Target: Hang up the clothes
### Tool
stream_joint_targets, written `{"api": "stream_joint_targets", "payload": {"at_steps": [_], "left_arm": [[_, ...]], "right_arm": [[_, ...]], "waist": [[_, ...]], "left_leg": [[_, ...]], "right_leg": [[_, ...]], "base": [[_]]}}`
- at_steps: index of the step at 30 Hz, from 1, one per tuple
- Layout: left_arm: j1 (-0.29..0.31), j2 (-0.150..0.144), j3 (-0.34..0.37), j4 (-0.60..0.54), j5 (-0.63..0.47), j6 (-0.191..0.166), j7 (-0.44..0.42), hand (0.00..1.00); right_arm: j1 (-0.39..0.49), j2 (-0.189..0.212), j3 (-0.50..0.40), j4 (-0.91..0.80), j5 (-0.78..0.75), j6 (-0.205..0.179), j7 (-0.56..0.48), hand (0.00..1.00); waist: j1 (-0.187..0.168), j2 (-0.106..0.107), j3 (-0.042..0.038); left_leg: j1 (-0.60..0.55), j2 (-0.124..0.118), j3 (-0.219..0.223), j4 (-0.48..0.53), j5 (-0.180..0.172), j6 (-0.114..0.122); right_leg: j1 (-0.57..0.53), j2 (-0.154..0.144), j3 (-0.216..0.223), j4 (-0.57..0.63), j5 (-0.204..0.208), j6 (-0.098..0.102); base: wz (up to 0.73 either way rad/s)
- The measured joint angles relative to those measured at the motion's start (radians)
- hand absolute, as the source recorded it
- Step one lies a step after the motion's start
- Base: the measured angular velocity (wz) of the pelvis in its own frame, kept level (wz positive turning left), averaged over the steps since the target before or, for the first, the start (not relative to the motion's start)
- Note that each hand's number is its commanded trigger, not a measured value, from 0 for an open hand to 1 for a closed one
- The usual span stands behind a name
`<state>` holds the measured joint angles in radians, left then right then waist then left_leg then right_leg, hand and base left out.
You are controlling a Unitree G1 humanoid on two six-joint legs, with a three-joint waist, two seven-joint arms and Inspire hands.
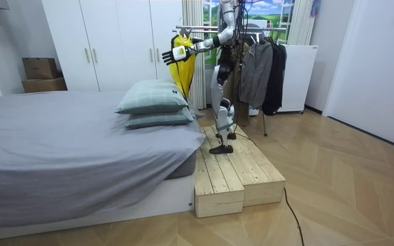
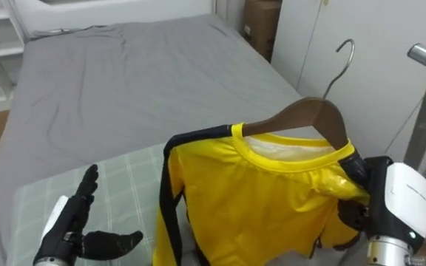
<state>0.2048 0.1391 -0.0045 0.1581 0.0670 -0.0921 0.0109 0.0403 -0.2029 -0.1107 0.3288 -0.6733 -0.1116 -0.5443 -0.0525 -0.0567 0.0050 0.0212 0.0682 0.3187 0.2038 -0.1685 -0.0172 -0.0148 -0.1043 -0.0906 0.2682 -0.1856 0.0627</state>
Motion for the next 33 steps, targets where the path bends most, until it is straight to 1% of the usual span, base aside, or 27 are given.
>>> {"api": "stream_joint_targets", "payload": {"at_steps": [1,2,3,4,6,7,8,9,10,12,13,15,18,19,21,22,23,24,25,26,27,28,29,30,31,32,33], "left_arm": [[0.002,0.001,0.000,0.000,-0.029,0.000,-0.013,0.00],[0.005,0.004,0.000,0.001,-0.058,0.000,-0.021,0.00],[0.007,0.006,0.000,0.002,-0.068,0.000,-0.024,0.00],[0.008,0.008,0.001,0.003,-0.080,0.000,-0.026,0.00],[0.003,0.008,0.001,0.032,-0.086,-0.001,-0.028,0.00],[0.001,0.007,0.000,0.064,-0.107,0.000,-0.032,0.00],[0.002,0.006,0.000,0.074,-0.112,0.003,-0.035,0.00],[0.002,0.006,0.000,0.082,-0.116,0.013,-0.043,0.00],[0.000,0.006,-0.001,0.082,-0.129,0.020,-0.045,0.00],[-0.006,0.007,-0.014,0.081,-0.166,0.023,-0.055,0.00],[-0.006,0.007,-0.025,0.079,-0.185,0.023,-0.064,0.00],[-0.012,0.007,-0.045,0.079,-0.194,0.023,-0.073,0.00],[-0.012,0.007,-0.056,0.080,-0.194,0.024,-0.087,0.00],[-0.011,0.008,-0.057,0.083,-0.194,0.024,-0.089,0.00],[-0.011,0.008,-0.059,0.097,-0.193,0.024,-0.089,0.00],[-0.011,0.009,-0.066,0.105,-0.195,0.024,-0.089,0.00],[-0.011,0.009,-0.074,0.114,-0.195,0.025,-0.089,0.00],[-0.011,0.011,-0.079,0.117,-0.195,0.027,-0.089,0.00],[-0.009,0.021,-0.094,0.121,-0.195,0.029,-0.089,0.00],[-0.008,0.028,-0.111,0.135,-0.195,0.029,-0.089,0.00],[-0.007,0.028,-0.115,0.143,-0.195,0.029,-0.089,0.00],[-0.004,0.023,-0.120,0.159,-0.195,0.029,-0.089,0.00],[-0.002,0.016,-0.121,0.168,-0.194,0.029,-0.089,0.00],[-0.002,0.008,-0.121,0.171,-0.194,0.028,-0.089,0.00],[-0.007,-0.010,-0.126,0.177,-0.196,0.023,-0.093,0.00],[-0.006,-0.022,-0.136,0.177,-0.196,0.015,-0.104,0.00],[-0.006,-0.027,-0.138,0.177,-0.196,0.012,-0.112,0.00]], "right_arm": [[0.000,-0.001,-0.002,0.000,0.005,0.000,-0.001,1.00],[-0.001,-0.004,-0.002,0.000,0.005,-0.001,-0.002,1.00],[0.000,-0.005,-0.003,0.000,0.006,-0.001,-0.004,1.00],[-0.001,-0.009,-0.004,0.000,0.004,-0.002,-0.012,1.00],[-0.001,-0.010,-0.006,0.000,-0.007,-0.002,-0.022,1.00],[-0.001,-0.009,-0.005,0.000,-0.031,-0.002,-0.022,1.00],[-0.003,-0.009,-0.004,0.000,-0.046,-0.003,-0.022,1.00],[-0.004,-0.009,-0.004,-0.002,-0.075,-0.004,-0.023,1.00],[-0.007,-0.009,-0.004,-0.002,-0.093,-0.005,-0.023,1.00],[-0.007,-0.011,-0.004,-0.003,-0.100,-0.004,-0.029,1.00],[-0.008,-0.011,-0.002,-0.010,-0.105,-0.004,-0.038,1.00],[-0.008,-0.011,0.005,-0.038,-0.122,-0.005,-0.042,1.00],[-0.006,-0.008,0.012,-0.061,-0.161,-0.005,-0.042,1.00],[-0.004,-0.005,0.013,-0.076,-0.197,-0.007,-0.042,1.00],[0.002,-0.001,0.021,-0.111,-0.241,-0.011,-0.041,1.00],[0.004,0.000,0.023,-0.135,-0.248,-0.026,-0.038,1.00],[0.002,0.000,0.030,-0.153,-0.248,-0.037,-0.035,1.00],[-0.002,0.001,0.035,-0.157,-0.249,-0.044,-0.034,1.00],[-0.008,0.004,0.055,-0.158,-0.252,-0.050,-0.032,1.00],[-0.010,0.003,0.070,-0.159,-0.268,-0.063,-0.021,1.00],[-0.011,0.002,0.077,-0.159,-0.278,-0.069,-0.017,1.00],[-0.017,0.003,0.101,-0.159,-0.296,-0.074,-0.009,1.00],[-0.018,-0.001,0.128,-0.159,-0.305,-0.073,-0.007,1.00],[-0.018,-0.005,0.137,-0.159,-0.305,-0.072,-0.006,1.00],[-0.018,-0.011,0.140,-0.159,-0.304,-0.072,-0.005,1.00],[-0.020,-0.016,0.140,-0.159,-0.305,-0.069,-0.005,1.00],[-0.022,-0.018,0.140,-0.159,-0.306,-0.068,-0.005,1.00]], "waist": [[0.000,-0.001,0.0005],[0.001,-0.002,0.0005],[0.000,-0.003,0.0004],[0.001,-0.002,0.0003],[0.006,0.001,0.0013],[0.012,0.004,0.0018],[0.018,0.006,0.0015],[0.033,0.010,0.0017],[0.031,0.011,0.0034],[0.022,0.008,0.0048],[0.019,0.009,0.0040],[0.002,0.007,0.0048],[0.000,0.005,0.0059],[0.006,0.005,0.0061],[-0.002,0.005,0.0065],[-0.003,0.005,0.0068],[0.006,0.004,0.0067],[0.008,0.005,0.0063],[0.007,-0.003,0.0059],[0.011,0.004,0.0055],[0.016,0.010,0.0050],[0.024,0.019,0.0077],[0.036,0.020,0.0105],[0.033,0.020,0.0101],[0.032,0.017,0.0117],[0.042,0.017,0.0117],[0.050,0.020,0.0096]], "left_leg": [[0.001,0.006,0.031,0.002,-0.004,0.000],[0.005,0.011,0.065,0.003,-0.009,-0.001],[0.008,0.013,0.080,0.003,-0.011,-0.002],[0.012,0.019,0.115,0.010,-0.020,-0.004],[0.024,0.041,0.173,0.030,-0.040,-0.008],[0.045,0.058,0.220,0.040,-0.055,-0.016],[0.056,0.064,0.249,0.049,-0.066,-0.021],[0.062,0.087,0.287,0.072,-0.089,-0.031],[0.063,0.100,0.313,0.088,-0.102,-0.036],[0.074,0.098,0.347,0.087,-0.107,-0.038],[0.079,0.098,0.364,0.087,-0.111,-0.040],[0.079,0.092,0.381,0.090,-0.112,-0.040],[0.095,0.098,0.408,0.092,-0.116,-0.045],[0.107,0.106,0.422,0.097,-0.123,-0.053],[0.119,0.122,0.436,0.113,-0.134,-0.062],[0.123,0.140,0.451,0.137,-0.148,-0.070],[0.131,0.160,0.475,0.168,-0.162,-0.082],[0.131,0.167,0.477,0.192,-0.169,-0.089],[0.129,0.190,0.470,0.254,-0.171,-0.093],[0.124,0.221,0.443,0.338,-0.168,-0.087],[0.122,0.229,0.408,0.374,-0.163,-0.079],[0.103,0.233,0.317,0.447,-0.141,-0.041],[0.072,0.203,0.196,0.492,-0.130,0.000],[0.056,0.168,0.126,0.476,-0.141,0.007],[0.014,0.096,0.024,0.426,-0.164,0.005],[-0.029,0.049,-0.031,0.354,-0.166,0.002],[-0.046,0.032,-0.052,0.315,-0.164,0.000]], "right_leg": [[-0.023,0.002,0.008,0.017,0.000,0.000],[-0.044,0.003,0.008,0.032,0.001,-0.002],[-0.053,0.003,0.008,0.039,0.003,-0.004],[-0.072,0.005,0.003,0.047,0.006,-0.008],[-0.090,0.004,-0.029,0.064,0.011,-0.017],[-0.096,-0.010,-0.120,0.079,0.021,-0.033],[-0.100,-0.028,-0.187,0.085,0.031,-0.049],[-0.106,-0.054,-0.308,0.101,0.040,-0.065],[-0.110,-0.066,-0.369,0.118,0.044,-0.076],[-0.125,-0.072,-0.372,0.132,0.043,-0.079],[-0.134,-0.068,-0.353,0.135,0.043,-0.080],[-0.152,-0.066,-0.342,0.147,0.041,-0.080],[-0.154,-0.056,-0.326,0.147,0.041,-0.081],[-0.150,-0.047,-0.326,0.146,0.039,-0.084],[-0.147,-0.034,-0.324,0.148,0.029,-0.092],[-0.150,-0.027,-0.320,0.156,0.019,-0.097],[-0.156,-0.015,-0.321,0.173,0.004,-0.109],[-0.159,-0.010,-0.319,0.183,-0.003,-0.113],[-0.162,-0.002,-0.299,0.202,-0.021,-0.124],[-0.157,0.025,-0.256,0.207,-0.033,-0.129],[-0.155,0.041,-0.227,0.208,-0.036,-0.134],[-0.144,0.072,-0.151,0.211,-0.041,-0.141],[-0.140,0.083,-0.083,0.215,-0.046,-0.148],[-0.139,0.087,-0.053,0.214,-0.046,-0.148],[-0.142,0.091,0.002,0.207,-0.041,-0.145],[-0.144,0.104,0.067,0.191,-0.027,-0.140],[-0.144,0.111,0.097,0.183,-0.019,-0.139]], "base": [[-0.75],[-0.78],[-0.87],[-0.86],[-0.99],[-1.02],[-1.35],[-1.15],[-1.05],[-0.56],[-0.37],[-0.24],[-0.27],[-0.37],[-0.29],[-0.42],[-0.53],[-0.63],[-0.77],[-0.90],[-1.31],[-1.60],[-1.59],[-1.49],[-1.48],[-1.57],[-1.82]]}}
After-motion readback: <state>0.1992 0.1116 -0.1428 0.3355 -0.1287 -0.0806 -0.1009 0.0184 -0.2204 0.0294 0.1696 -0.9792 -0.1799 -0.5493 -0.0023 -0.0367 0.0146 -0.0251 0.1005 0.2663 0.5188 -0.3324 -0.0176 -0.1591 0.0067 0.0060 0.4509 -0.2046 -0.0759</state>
